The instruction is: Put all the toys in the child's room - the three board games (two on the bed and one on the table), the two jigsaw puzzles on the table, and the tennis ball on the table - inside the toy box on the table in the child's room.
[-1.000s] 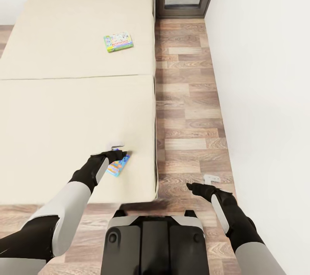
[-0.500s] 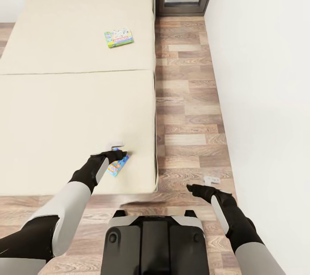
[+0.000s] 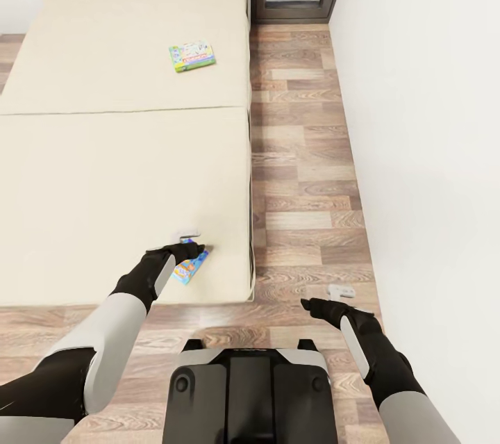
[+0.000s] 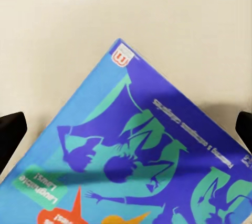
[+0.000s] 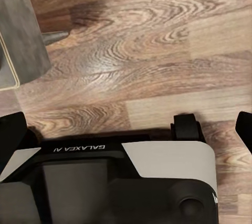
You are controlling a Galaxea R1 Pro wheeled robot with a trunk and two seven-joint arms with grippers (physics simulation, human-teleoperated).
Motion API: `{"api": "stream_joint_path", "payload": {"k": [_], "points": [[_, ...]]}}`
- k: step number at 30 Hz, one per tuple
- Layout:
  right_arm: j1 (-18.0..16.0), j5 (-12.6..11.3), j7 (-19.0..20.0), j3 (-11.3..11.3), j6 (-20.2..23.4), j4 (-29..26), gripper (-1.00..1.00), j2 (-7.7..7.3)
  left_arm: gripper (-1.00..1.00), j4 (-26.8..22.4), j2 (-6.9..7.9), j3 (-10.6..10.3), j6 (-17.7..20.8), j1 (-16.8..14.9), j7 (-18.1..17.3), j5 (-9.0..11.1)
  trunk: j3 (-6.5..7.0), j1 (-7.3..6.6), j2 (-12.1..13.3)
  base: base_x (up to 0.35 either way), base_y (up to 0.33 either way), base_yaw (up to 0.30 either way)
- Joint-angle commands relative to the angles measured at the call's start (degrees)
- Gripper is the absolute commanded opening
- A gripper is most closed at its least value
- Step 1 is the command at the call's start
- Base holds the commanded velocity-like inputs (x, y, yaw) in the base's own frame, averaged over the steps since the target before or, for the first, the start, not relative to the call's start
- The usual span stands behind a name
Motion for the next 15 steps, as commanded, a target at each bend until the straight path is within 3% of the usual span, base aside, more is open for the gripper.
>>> {"api": "stream_joint_path", "payload": {"k": [1, 15], "points": [[0.0, -0.1, 0.2, -0.2, 0.3, -0.1, 1.0, 0.06, 1.0, -0.1, -0.07, 0.4, 0.4, 0.0, -0.2, -0.1, -0.06, 0.02, -0.1, -0.097, 0.0, 0.0], [0.0, -0.1, 0.2, -0.2, 0.3, 0.3, 1.0, 0.06, 1.0, -0.1, -0.07, 0.4, 0.4, 0.0, -0.2, -0.1, -0.06, 0.02, -0.1, -0.055, 0.0, 0.0]]}}
